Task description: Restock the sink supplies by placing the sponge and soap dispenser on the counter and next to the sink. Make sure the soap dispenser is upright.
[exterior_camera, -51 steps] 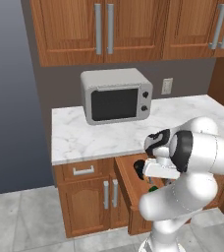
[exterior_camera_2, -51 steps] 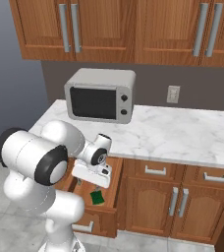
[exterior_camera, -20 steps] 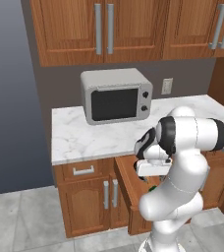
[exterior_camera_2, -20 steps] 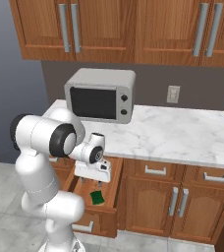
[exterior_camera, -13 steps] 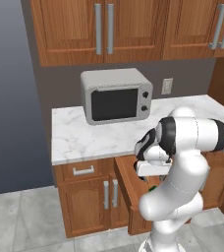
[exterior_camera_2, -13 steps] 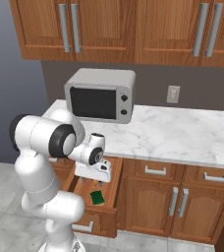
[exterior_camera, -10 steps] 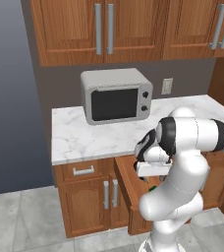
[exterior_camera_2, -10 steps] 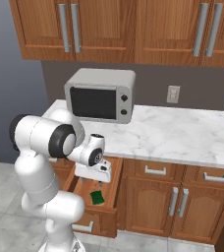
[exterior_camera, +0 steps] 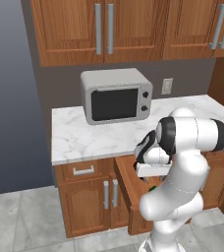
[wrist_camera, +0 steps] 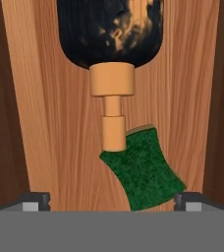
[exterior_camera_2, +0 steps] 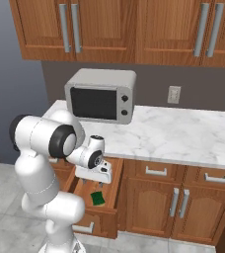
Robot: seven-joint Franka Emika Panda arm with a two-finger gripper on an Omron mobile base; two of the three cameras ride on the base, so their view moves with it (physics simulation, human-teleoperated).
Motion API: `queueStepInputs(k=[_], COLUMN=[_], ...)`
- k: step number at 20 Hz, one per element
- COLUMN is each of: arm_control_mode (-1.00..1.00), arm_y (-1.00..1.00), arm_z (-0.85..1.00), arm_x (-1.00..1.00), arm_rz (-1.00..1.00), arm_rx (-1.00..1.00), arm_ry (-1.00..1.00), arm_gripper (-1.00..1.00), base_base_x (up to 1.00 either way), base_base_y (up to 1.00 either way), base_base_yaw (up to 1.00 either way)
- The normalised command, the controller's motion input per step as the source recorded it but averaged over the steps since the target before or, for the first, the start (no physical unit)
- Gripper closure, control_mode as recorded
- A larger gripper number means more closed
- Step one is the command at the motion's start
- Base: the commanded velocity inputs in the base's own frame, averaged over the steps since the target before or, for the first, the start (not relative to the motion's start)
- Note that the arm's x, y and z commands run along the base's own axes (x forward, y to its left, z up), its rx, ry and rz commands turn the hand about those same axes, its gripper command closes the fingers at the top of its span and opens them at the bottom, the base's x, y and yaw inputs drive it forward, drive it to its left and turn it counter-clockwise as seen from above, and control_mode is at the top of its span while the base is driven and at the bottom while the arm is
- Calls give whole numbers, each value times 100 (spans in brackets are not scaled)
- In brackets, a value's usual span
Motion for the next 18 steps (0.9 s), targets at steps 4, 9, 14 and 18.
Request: queueStepInputs(k=[4,9,14,18], arm_control_mode=[-100,-100,-100,-100], arm_y=[0,0,0,0], arm_z=[-4,-13,-19,-24], arm_x=[7,10,10,4], arm_rz=[0,0,0,0], arm_rx=[0,-1,-3,-3], arm_ry=[-1,-6,-8,-4], arm_gripper=[-100,-100,-100,-100], base_base_x=[0,0,0,0], base_base_y=[0,0,0,0], base_base_yaw=[0,0,0,0])
